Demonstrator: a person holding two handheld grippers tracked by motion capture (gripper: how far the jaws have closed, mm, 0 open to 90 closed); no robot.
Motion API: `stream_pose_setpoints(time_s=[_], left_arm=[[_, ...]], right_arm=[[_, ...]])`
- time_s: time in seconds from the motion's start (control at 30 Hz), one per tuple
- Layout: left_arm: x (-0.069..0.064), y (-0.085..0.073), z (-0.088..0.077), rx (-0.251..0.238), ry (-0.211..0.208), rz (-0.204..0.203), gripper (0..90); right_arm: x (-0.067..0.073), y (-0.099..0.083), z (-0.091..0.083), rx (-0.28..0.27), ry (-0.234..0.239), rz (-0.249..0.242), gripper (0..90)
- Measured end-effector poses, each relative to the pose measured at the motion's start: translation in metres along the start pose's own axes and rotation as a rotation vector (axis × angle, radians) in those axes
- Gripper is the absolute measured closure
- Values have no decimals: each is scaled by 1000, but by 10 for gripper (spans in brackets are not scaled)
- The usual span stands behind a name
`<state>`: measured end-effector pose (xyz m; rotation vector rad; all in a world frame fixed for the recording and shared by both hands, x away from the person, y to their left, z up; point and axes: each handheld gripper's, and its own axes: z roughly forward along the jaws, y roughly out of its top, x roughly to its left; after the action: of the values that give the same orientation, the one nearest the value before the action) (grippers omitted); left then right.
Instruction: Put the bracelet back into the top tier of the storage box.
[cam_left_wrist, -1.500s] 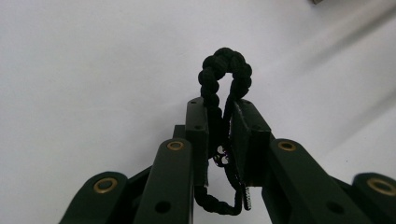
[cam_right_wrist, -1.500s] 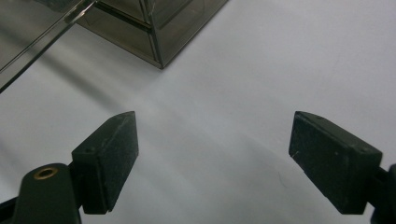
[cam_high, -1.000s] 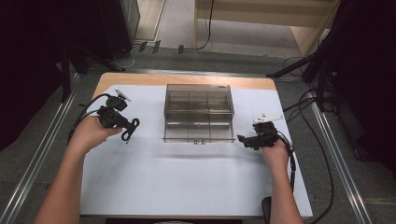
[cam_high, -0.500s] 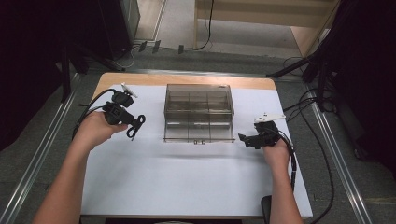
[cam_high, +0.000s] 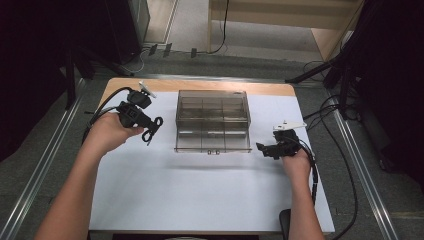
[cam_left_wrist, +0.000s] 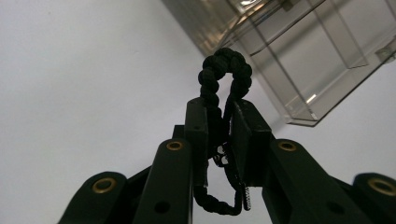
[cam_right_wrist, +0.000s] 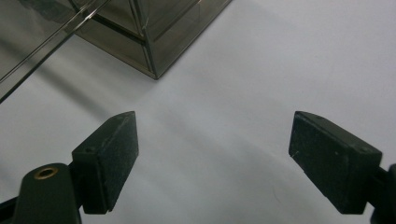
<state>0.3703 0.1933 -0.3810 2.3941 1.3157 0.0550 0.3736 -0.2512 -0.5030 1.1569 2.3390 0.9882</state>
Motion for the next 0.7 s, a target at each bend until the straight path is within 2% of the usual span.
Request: stream_pose_setpoints(time_s=[0.33,0.6,0.7], left_arm=[[-21,17,1,21,-10,51,783],[-42,34,12,34,-32,94,782],[-46,37,16,38,-33,111,782]], right_arm=[[1,0,2,5,4,-10,167],[1,0,2,1,8,-10,168],[1,0,2,1,10,-13,167]])
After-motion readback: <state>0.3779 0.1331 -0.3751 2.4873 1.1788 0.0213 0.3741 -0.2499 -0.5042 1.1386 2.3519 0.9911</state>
